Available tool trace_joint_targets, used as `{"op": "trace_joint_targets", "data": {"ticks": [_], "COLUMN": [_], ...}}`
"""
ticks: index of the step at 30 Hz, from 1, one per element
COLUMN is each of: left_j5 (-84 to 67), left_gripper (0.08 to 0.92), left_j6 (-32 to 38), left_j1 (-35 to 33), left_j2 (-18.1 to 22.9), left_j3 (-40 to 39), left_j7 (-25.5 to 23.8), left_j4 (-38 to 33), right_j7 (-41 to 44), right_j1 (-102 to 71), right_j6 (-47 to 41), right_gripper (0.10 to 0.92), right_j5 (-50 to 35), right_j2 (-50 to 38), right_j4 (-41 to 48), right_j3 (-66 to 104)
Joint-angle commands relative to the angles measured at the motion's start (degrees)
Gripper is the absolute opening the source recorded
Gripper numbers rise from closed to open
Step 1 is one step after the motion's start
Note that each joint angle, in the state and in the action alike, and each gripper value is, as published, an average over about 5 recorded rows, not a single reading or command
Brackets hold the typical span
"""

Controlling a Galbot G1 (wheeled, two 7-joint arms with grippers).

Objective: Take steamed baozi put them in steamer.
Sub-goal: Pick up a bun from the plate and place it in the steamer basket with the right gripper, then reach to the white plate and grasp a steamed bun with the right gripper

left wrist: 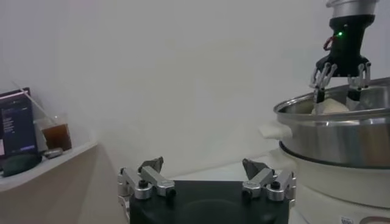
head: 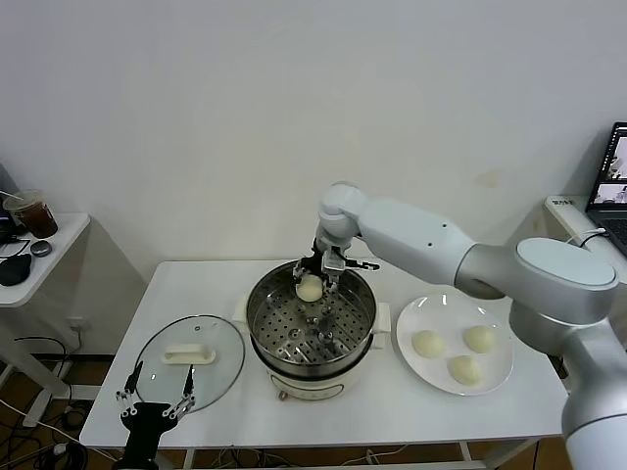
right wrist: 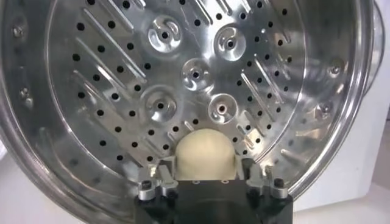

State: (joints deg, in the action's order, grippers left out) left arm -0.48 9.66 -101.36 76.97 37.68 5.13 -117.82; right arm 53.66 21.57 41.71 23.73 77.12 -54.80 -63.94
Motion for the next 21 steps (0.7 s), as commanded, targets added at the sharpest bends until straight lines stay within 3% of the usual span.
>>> {"op": "trace_joint_targets", "data": {"ticks": [1, 7, 12, 16, 21], "left_j5": [0.0, -0.5, -0.8, -1.5, -1.6], "left_gripper": [0.823, 0.823, 0.823, 0.823, 0.823], "left_j6": [-0.1, -1.3, -4.3, -6.7, -7.1], "left_j1": [0.0, 0.4, 1.6, 2.4, 2.9], "left_j2": [-0.1, -0.7, -1.2, -1.8, -2.6], "left_j3": [-0.1, -0.4, -0.3, -0.4, -0.7], "left_j7": [0.0, 0.4, 2.0, 2.5, 2.2], "left_j4": [0.1, 0.1, 0.7, 1.0, 1.1], "right_j7": [1.7, 4.7, 6.2, 9.2, 11.2], "right_j1": [3.4, 12.1, 18.1, 20.1, 17.8], "right_j6": [-5.2, -28.5, -55.7, -62.3, -67.8], "right_gripper": [0.806, 0.822, 0.823, 0.823, 0.823], "right_j5": [-13.3, -31.8, -40.9, -42.9, -38.9], "right_j2": [-3.0, -12.5, -23.7, -30.5, -40.8], "right_j4": [-6.0, -19.7, -31.9, -37.4, -40.8], "right_j3": [-1.8, -5.9, -7.3, -8.2, -8.6]}}
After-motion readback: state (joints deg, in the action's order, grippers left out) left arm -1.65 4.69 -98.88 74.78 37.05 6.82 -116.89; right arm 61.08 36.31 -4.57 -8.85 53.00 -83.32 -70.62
